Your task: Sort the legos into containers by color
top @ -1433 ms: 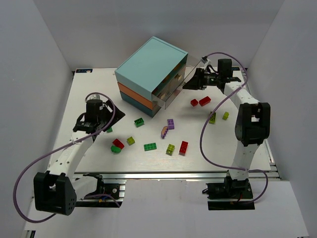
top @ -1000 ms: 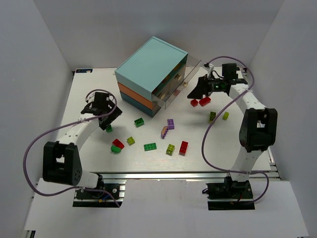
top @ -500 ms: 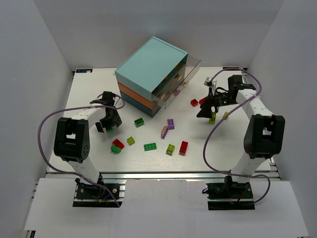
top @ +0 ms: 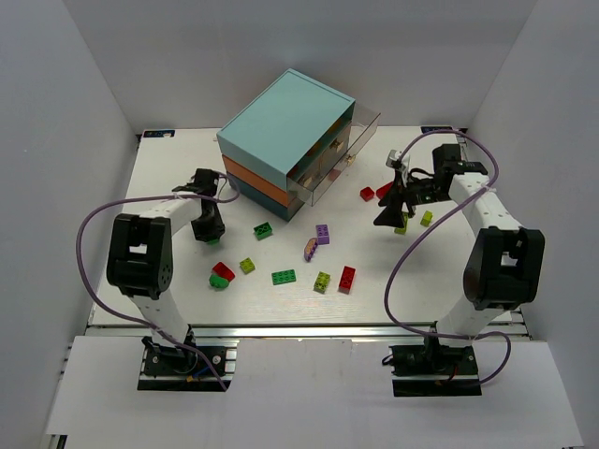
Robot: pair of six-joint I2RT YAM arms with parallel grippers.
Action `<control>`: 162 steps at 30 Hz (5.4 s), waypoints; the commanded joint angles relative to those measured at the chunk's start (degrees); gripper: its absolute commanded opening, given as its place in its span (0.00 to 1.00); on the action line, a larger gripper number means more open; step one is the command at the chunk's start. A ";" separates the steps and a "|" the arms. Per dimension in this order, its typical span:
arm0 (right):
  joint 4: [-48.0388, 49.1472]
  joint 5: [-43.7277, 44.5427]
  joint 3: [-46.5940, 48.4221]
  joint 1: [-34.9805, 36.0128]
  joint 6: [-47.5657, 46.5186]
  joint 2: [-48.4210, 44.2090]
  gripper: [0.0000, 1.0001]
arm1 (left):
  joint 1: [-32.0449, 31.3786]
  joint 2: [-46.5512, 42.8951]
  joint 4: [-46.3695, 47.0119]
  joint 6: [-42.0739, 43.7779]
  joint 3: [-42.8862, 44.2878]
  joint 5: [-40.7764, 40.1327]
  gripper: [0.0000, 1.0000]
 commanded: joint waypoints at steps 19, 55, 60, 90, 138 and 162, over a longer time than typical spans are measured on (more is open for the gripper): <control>3.34 -2.69 -6.29 3.92 -8.28 -9.50 0.00 | -11.86 -20.63 20.81 -5.07 17.32 42.57 0.01; -6.48 -4.89 -12.96 13.76 -41.10 -15.84 0.81 | -24.53 -23.30 1.83 -11.02 26.09 7.44 0.23; 10.57 0.73 -17.96 27.62 -29.76 -15.48 0.81 | -24.53 -43.34 -6.96 -20.60 4.32 0.48 0.66; 31.47 36.68 -2.32 53.59 10.18 18.45 0.63 | -24.53 -72.11 -23.05 -43.91 -23.60 -8.85 0.79; 28.40 24.21 27.73 23.53 33.91 8.34 0.25 | -24.53 -60.07 -8.02 -56.39 -35.37 -14.38 0.91; 32.09 17.97 15.43 18.34 40.15 -3.70 0.60 | -21.11 -43.28 -7.05 -49.80 -31.50 -13.06 0.62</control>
